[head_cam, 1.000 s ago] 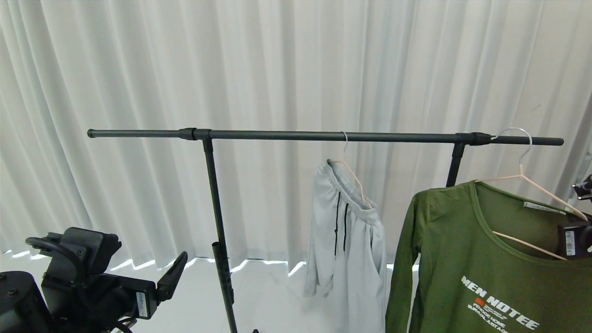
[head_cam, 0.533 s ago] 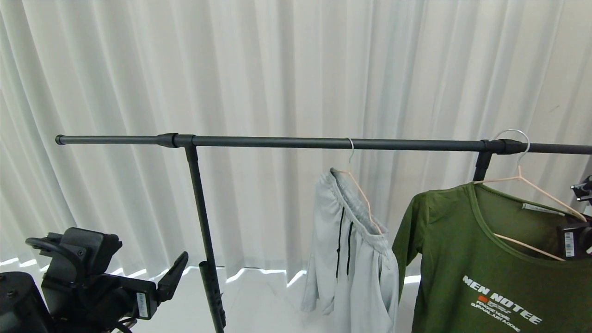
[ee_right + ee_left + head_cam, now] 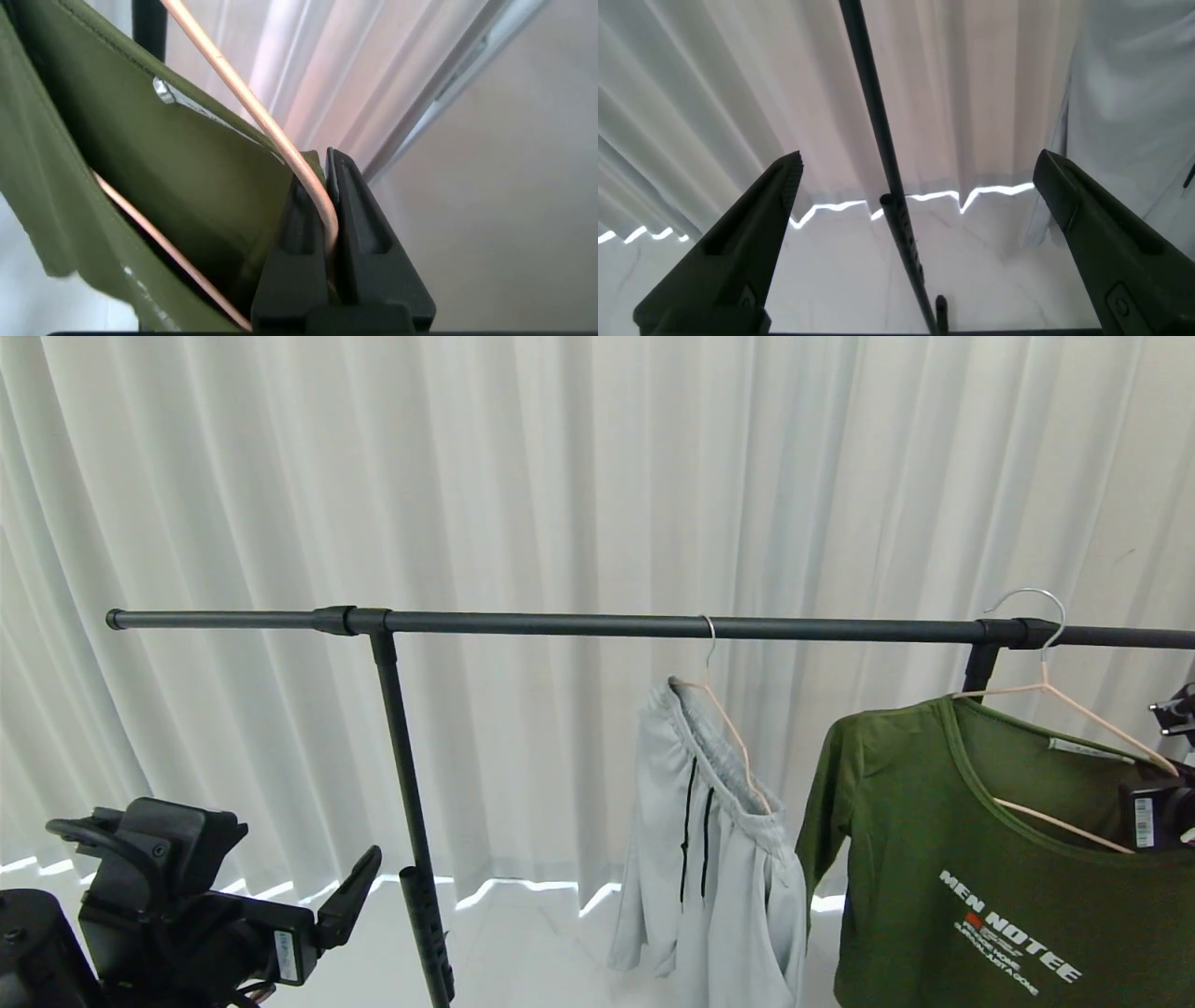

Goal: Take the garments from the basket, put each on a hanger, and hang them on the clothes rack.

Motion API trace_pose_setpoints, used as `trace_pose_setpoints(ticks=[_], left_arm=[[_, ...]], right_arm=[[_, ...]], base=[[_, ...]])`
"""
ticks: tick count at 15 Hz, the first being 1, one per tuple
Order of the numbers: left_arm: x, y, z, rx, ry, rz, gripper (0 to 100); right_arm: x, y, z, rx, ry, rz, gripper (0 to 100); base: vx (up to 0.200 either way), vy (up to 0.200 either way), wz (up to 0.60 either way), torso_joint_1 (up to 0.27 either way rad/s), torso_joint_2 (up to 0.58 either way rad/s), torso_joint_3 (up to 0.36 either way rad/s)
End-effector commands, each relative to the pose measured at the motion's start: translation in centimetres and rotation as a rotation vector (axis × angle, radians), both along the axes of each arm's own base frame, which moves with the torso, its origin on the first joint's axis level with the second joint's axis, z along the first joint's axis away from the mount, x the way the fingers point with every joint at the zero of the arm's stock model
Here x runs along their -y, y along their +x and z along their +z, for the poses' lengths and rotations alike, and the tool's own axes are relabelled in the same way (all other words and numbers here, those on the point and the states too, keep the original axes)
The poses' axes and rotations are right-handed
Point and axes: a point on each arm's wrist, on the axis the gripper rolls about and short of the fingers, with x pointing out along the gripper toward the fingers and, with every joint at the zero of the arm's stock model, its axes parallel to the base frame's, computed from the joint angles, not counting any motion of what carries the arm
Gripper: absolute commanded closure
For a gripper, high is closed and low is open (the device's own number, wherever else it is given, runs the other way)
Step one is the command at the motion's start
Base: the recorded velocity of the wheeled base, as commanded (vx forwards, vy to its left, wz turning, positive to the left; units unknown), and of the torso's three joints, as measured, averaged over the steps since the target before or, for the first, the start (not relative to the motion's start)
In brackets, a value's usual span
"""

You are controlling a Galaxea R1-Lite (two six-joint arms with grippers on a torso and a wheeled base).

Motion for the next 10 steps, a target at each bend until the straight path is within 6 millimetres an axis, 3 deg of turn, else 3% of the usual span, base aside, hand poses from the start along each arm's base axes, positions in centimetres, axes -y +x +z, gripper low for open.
trace_pose_setpoints(ticks=[1, 6, 10], left_arm=[[0.0, 0.0, 0.0, 0.0, 0.005, -0.004, 0], [0.0, -0.2, -0.1, -0.009, 0.026, -0.012, 0], [0.6, -0.5, 0.0, -0.006, 0.04, -0.059, 0]], right_arm=[[0.0, 0.5, 0.4, 0.013, -0.006, 0.007, 100], [-1.2, 2.9, -1.3, -0.074, -0.009, 0.053, 100], [-1.7, 5.1, -1.1, -0.068, -0.01, 0.064, 100]], base=[[0.0, 0.0, 0.0, 0.0, 0.0, 0.0], [0.0, 0.0, 0.0, 0.0, 0.0, 0.0], [0.0, 0.0, 0.0, 0.0, 0.0, 0.0]])
